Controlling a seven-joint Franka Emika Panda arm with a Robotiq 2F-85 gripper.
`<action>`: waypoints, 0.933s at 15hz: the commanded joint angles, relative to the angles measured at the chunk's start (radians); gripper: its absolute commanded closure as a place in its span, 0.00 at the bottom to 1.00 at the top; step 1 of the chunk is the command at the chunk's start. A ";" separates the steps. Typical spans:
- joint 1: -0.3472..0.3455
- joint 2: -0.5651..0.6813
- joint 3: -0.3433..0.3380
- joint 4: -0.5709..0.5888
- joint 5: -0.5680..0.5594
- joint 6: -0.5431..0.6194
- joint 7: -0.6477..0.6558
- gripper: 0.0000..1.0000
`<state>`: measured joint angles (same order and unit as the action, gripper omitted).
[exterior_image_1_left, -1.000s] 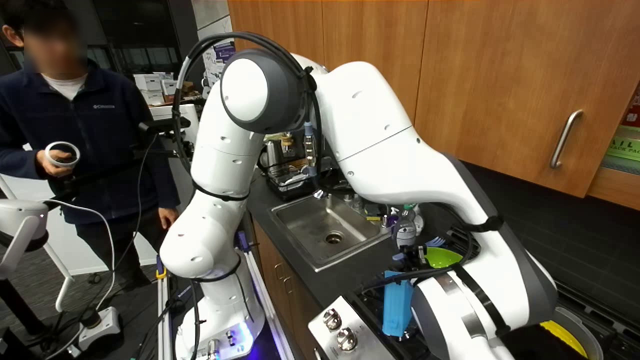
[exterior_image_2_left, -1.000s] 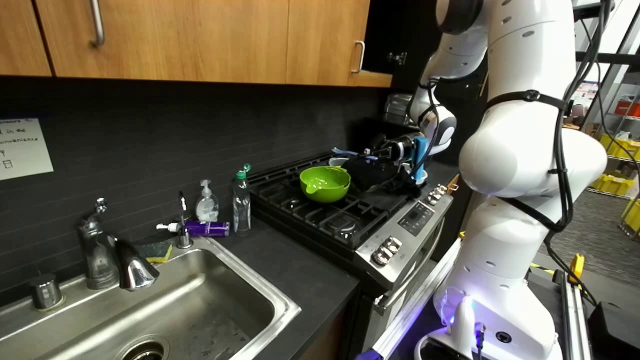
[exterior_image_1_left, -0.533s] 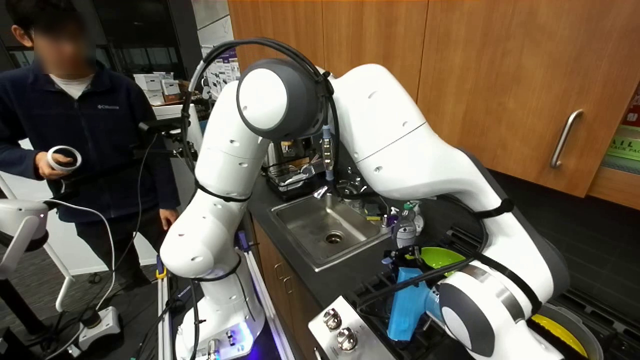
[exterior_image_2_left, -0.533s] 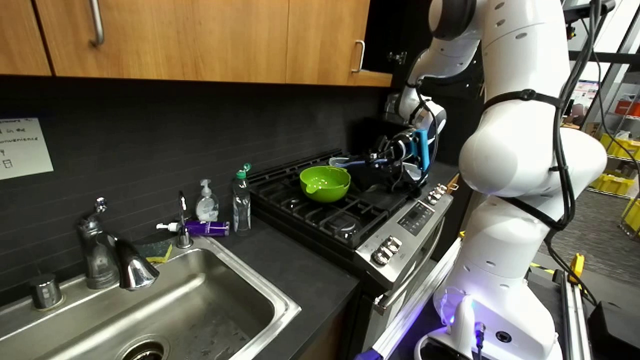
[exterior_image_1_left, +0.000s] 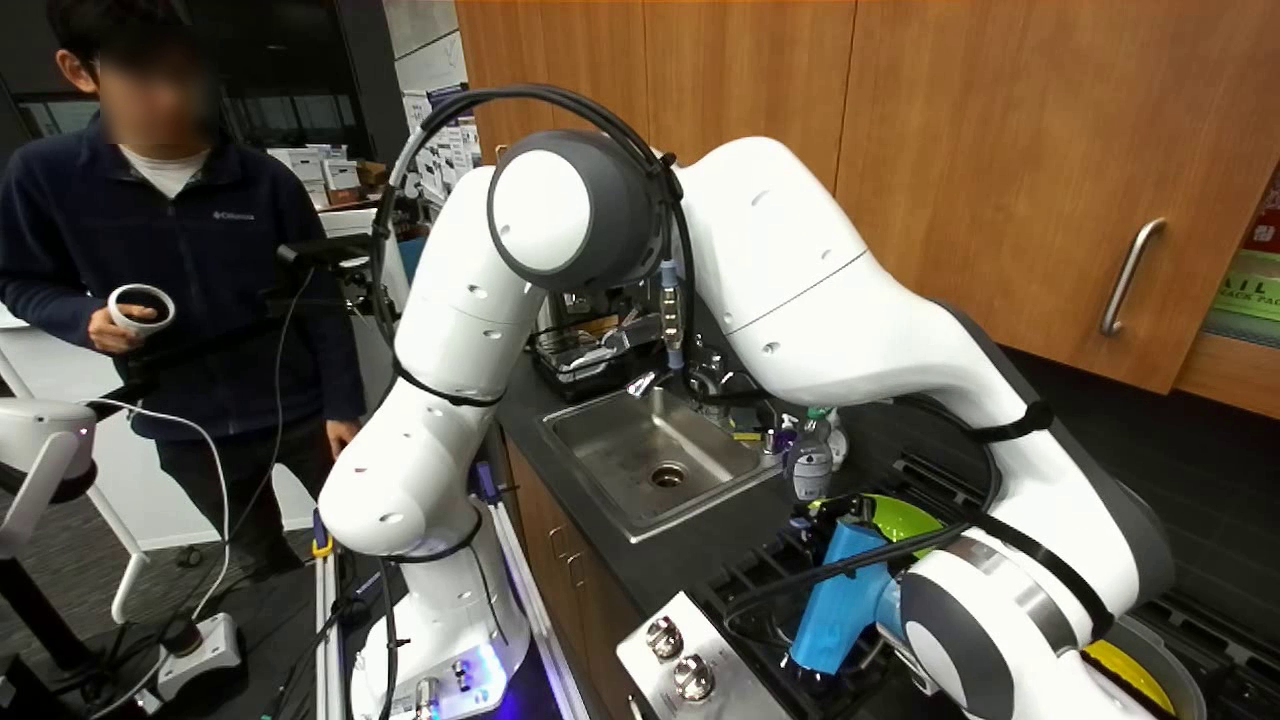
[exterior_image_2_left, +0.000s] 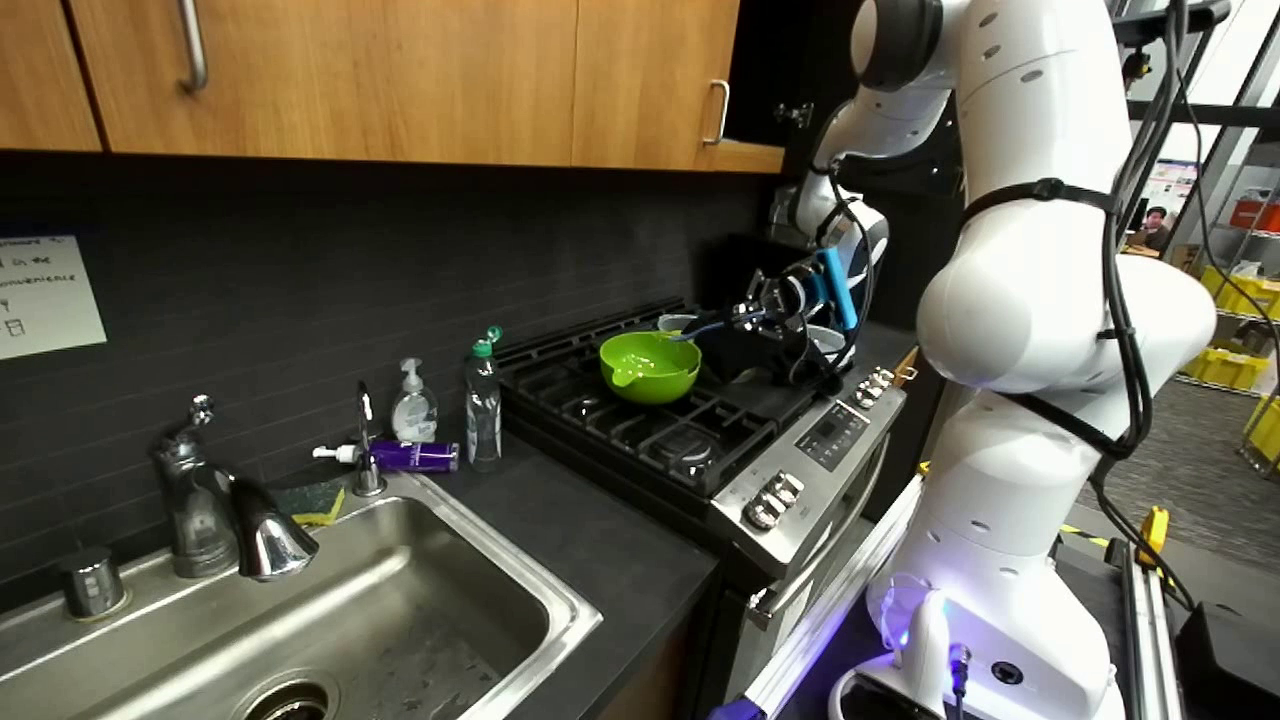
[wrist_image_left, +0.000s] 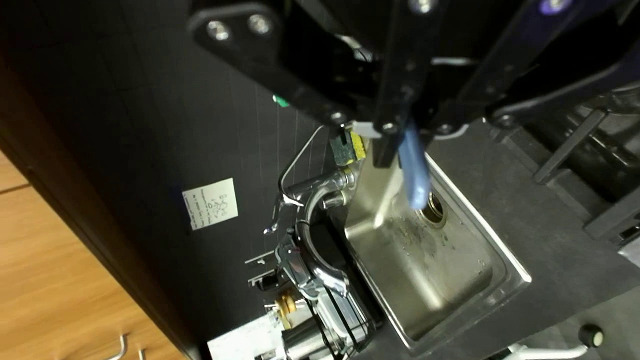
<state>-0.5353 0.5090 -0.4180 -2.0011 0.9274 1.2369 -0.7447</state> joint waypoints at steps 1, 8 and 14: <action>-0.018 -0.021 0.012 -0.017 0.082 0.030 0.084 0.99; 0.007 -0.060 0.012 -0.067 0.206 0.104 0.154 0.99; 0.031 -0.064 0.022 -0.069 0.202 0.110 0.174 0.99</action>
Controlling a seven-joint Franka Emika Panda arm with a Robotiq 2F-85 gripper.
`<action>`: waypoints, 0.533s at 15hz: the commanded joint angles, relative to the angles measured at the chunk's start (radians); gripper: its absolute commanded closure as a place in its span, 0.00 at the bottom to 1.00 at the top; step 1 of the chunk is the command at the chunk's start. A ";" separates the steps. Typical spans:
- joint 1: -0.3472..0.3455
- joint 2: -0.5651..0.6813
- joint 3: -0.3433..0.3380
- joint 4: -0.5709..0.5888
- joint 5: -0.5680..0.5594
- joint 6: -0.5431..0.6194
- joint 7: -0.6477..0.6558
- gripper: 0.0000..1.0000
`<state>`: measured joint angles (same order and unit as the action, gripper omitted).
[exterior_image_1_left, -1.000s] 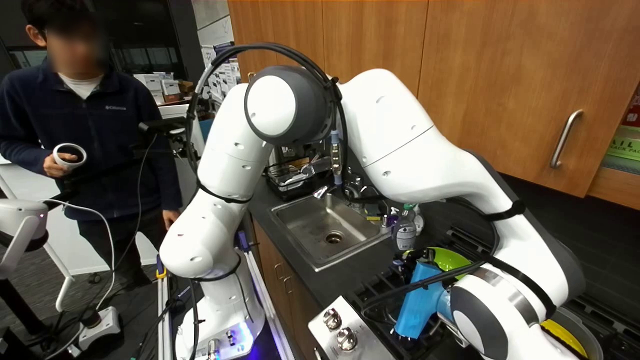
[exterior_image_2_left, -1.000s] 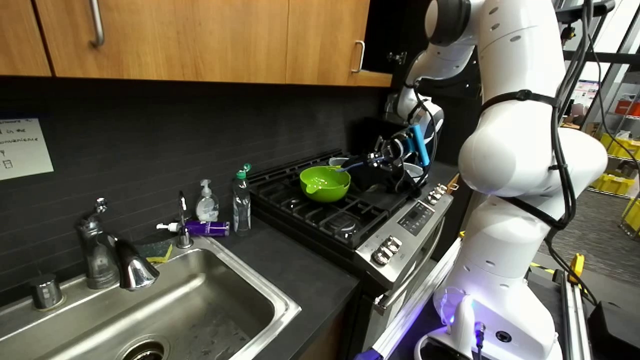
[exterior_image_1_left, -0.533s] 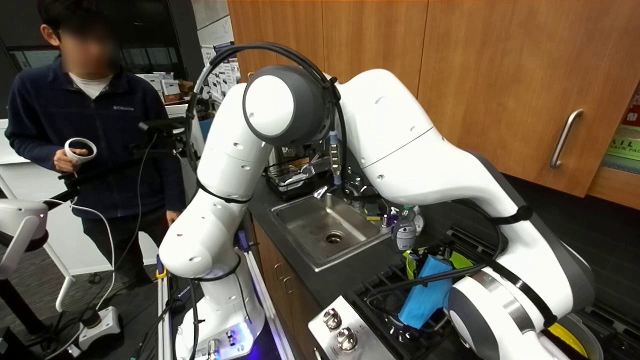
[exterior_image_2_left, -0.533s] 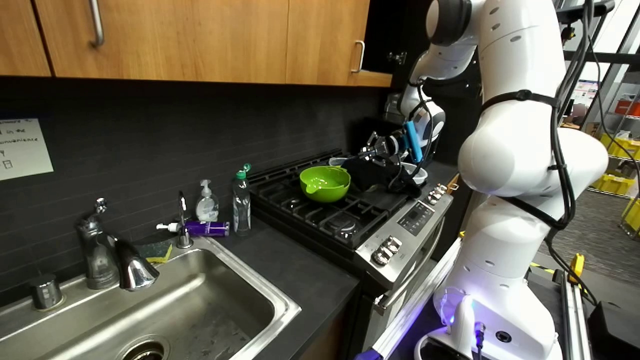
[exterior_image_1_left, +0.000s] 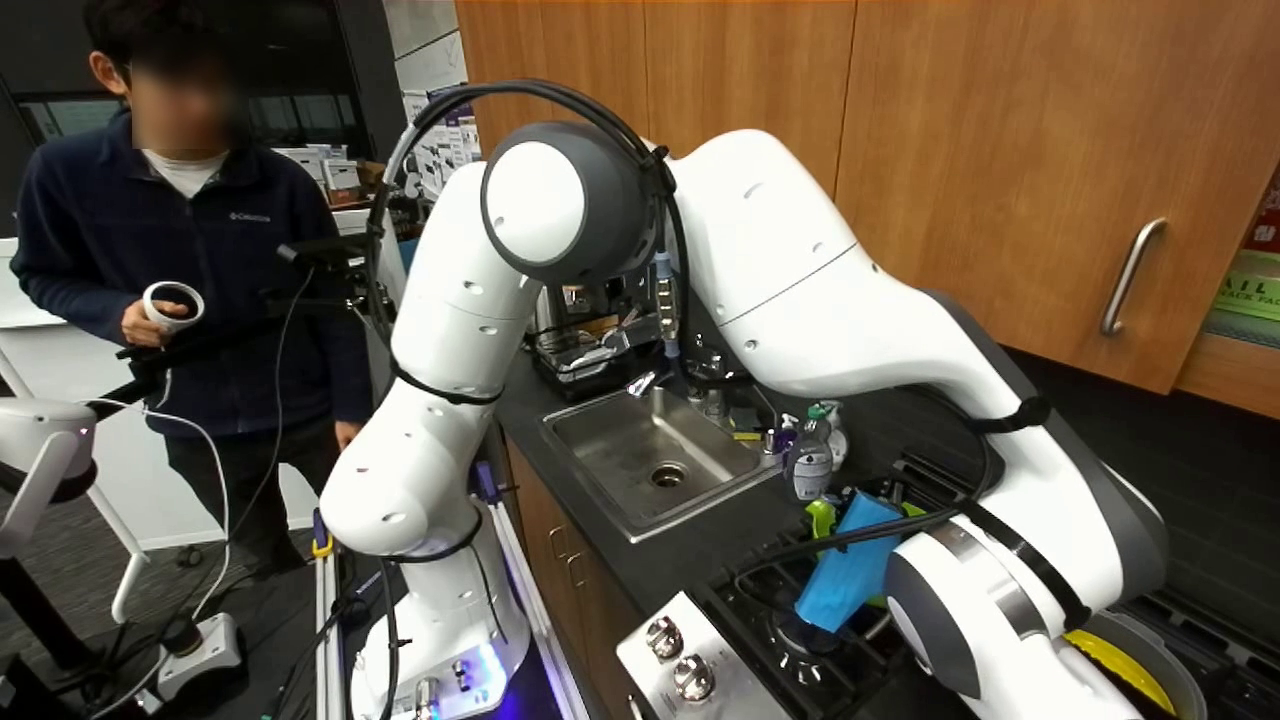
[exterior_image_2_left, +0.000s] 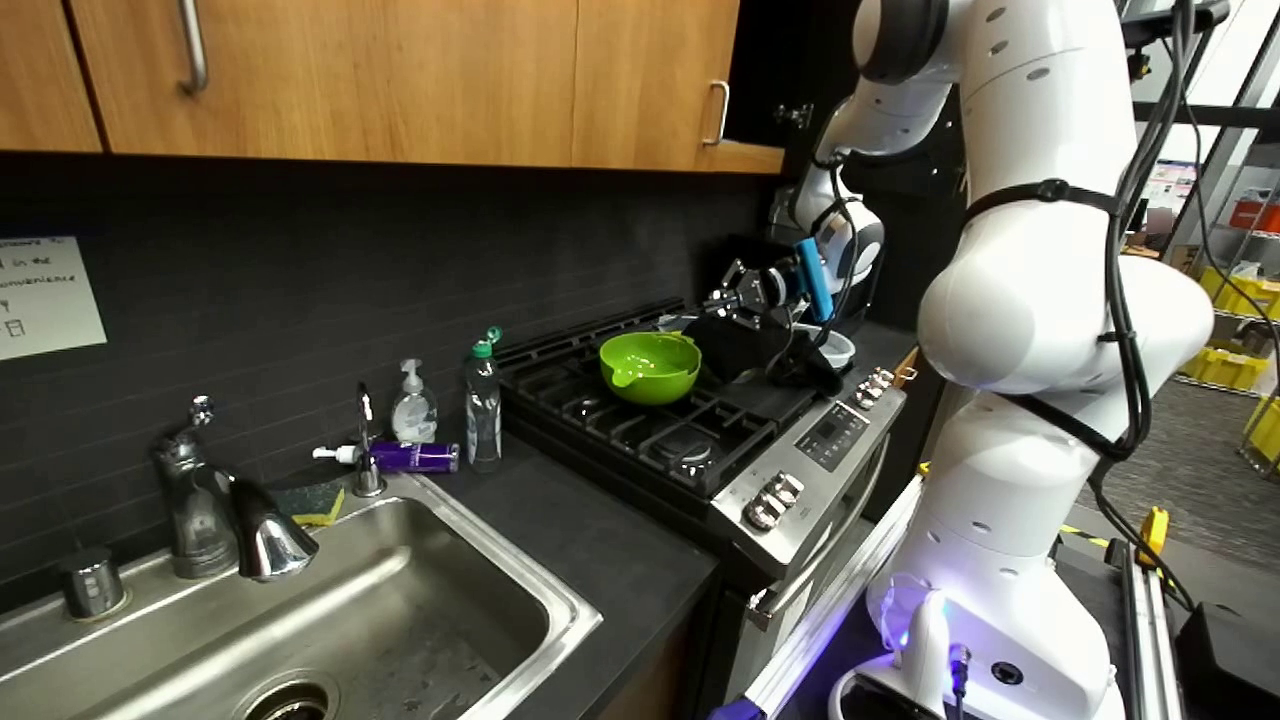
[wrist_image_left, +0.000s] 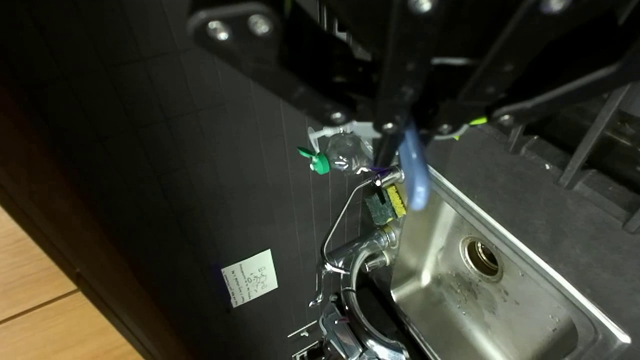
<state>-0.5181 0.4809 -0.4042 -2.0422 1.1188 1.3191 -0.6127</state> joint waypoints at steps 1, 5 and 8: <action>0.018 -0.028 0.012 -0.022 0.013 0.034 0.054 0.99; 0.031 -0.013 0.028 -0.010 0.017 0.073 0.105 0.99; 0.035 0.002 0.042 0.006 0.014 0.087 0.138 0.99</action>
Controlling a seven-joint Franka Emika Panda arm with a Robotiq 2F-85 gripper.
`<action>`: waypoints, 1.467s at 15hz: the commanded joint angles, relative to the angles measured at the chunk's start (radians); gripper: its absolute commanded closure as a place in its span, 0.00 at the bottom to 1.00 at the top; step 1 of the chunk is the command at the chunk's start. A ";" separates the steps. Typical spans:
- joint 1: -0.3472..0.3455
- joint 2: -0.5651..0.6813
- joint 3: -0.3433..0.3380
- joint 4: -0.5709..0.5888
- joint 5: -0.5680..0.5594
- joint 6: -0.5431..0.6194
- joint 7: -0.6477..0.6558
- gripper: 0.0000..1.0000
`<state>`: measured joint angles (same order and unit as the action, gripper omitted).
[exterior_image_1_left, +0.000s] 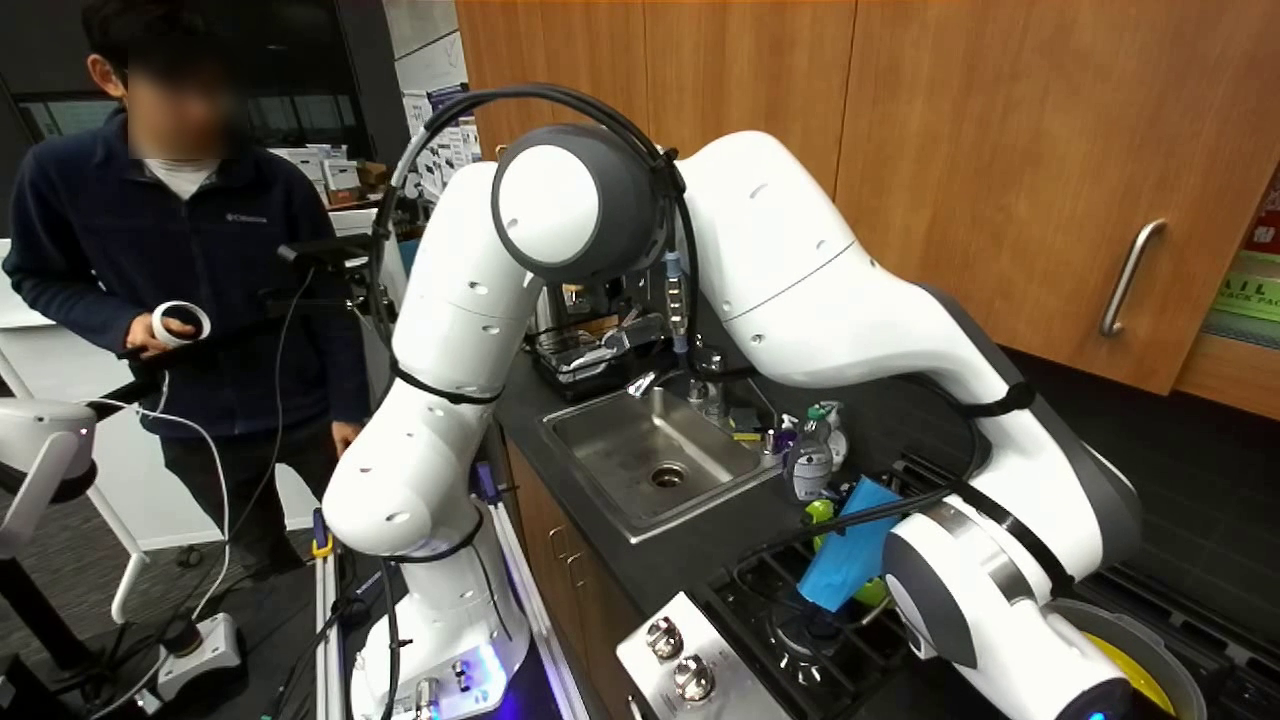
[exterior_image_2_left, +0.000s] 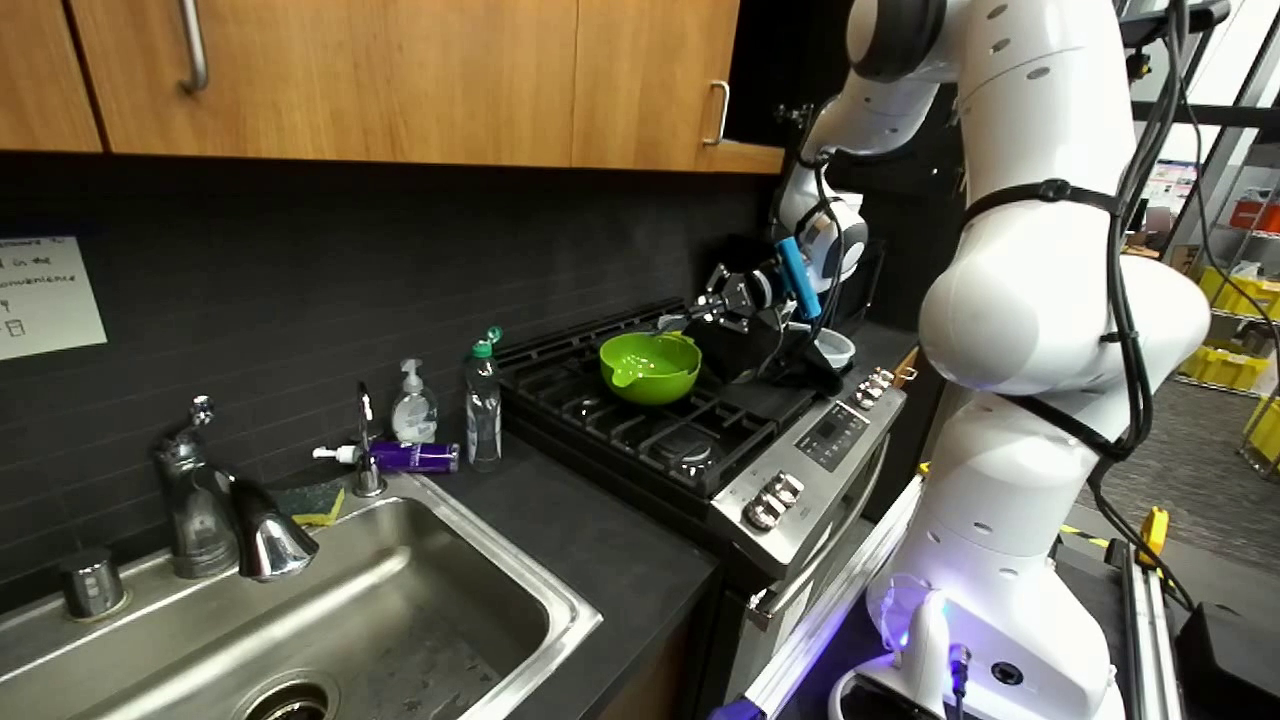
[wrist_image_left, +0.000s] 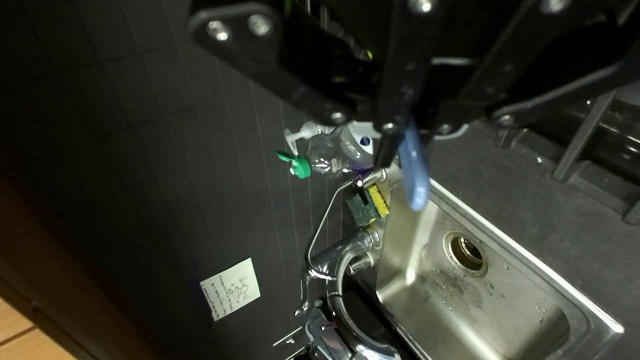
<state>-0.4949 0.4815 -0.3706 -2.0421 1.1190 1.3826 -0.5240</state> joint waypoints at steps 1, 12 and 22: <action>0.013 0.006 0.013 0.009 0.013 0.027 0.058 0.99; -0.004 0.142 0.049 0.090 0.029 0.011 0.140 0.99; -0.026 0.219 0.045 0.120 0.031 0.011 0.174 0.99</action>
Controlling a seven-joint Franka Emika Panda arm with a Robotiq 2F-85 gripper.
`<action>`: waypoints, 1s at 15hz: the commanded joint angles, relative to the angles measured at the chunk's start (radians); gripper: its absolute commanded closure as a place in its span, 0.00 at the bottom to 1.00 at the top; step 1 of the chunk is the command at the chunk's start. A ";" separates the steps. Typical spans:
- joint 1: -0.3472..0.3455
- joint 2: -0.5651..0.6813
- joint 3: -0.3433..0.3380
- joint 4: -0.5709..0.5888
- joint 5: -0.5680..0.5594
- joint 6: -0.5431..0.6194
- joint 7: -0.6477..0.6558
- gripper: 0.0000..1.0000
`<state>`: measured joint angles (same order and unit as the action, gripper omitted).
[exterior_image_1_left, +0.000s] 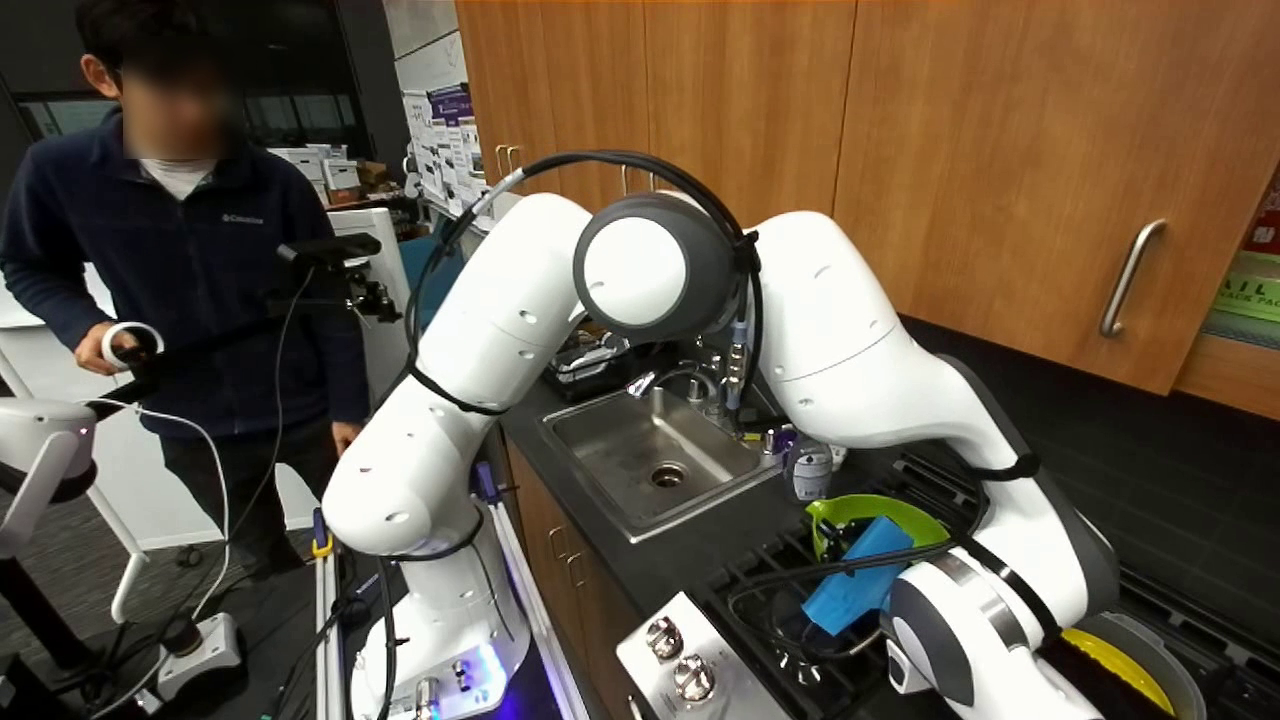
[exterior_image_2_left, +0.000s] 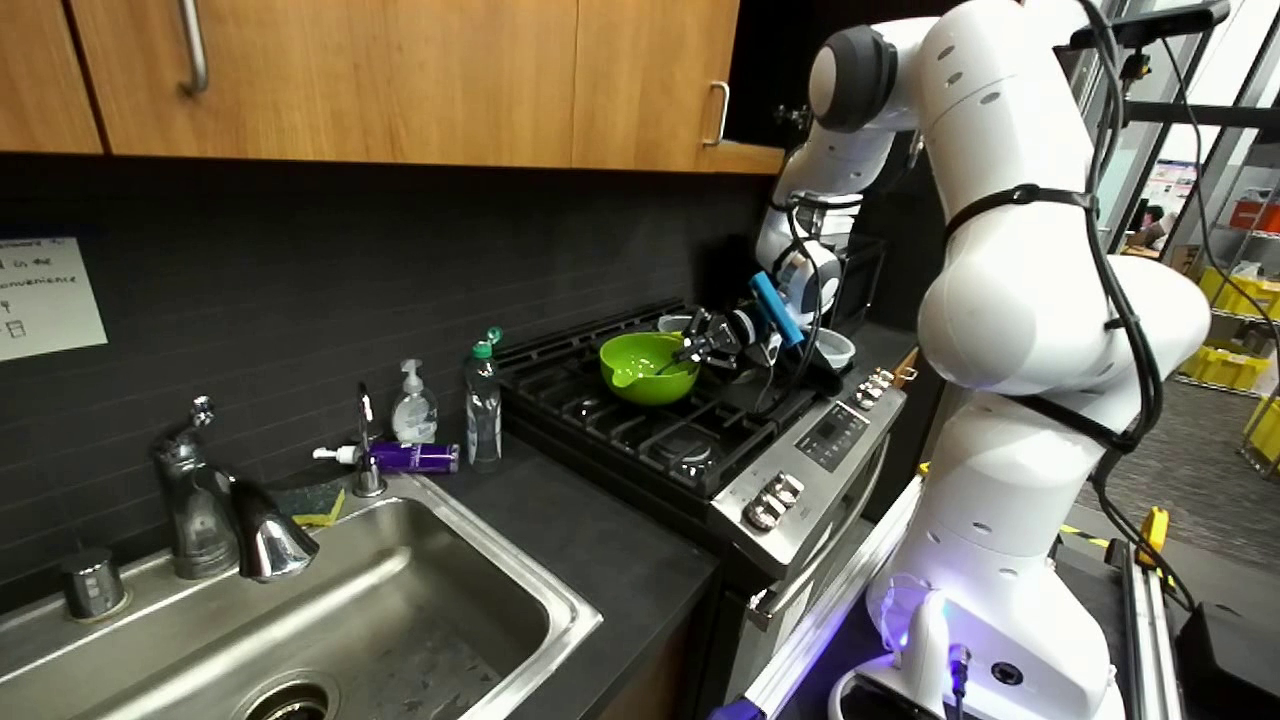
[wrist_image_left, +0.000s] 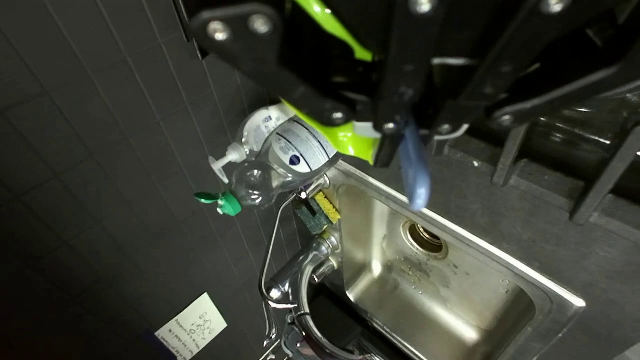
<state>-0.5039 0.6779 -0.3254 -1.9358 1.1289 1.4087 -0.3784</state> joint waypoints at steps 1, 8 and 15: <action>-0.023 0.027 -0.002 0.010 0.020 -0.017 0.028 0.99; -0.037 0.027 -0.002 0.013 0.019 -0.013 0.042 0.99; -0.031 0.003 -0.011 0.004 0.017 0.006 0.055 0.99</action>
<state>-0.5415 0.7109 -0.3258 -1.9110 1.1290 1.4058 -0.3494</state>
